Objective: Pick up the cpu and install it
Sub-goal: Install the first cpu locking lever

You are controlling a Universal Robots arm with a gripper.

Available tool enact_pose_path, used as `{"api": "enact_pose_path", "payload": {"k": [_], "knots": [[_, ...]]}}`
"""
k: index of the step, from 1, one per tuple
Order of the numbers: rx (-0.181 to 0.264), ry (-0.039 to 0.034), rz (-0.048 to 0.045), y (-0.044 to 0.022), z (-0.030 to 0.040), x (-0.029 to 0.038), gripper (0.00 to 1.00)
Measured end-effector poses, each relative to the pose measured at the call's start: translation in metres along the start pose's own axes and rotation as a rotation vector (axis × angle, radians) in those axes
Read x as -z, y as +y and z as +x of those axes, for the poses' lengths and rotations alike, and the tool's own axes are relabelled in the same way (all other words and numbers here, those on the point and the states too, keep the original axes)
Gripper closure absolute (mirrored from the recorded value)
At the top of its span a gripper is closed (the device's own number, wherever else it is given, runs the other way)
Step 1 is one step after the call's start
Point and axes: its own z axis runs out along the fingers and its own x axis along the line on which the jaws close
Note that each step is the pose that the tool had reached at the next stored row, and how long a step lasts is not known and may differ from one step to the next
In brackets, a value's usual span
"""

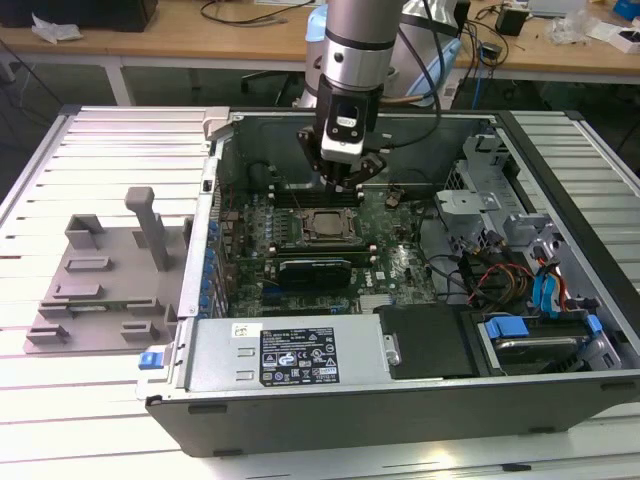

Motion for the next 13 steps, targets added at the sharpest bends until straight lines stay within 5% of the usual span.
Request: {"api": "enact_pose_path", "payload": {"k": [13], "knots": [[0.222,-0.0206,0.0,0.0,0.0,0.0,0.89]]}}
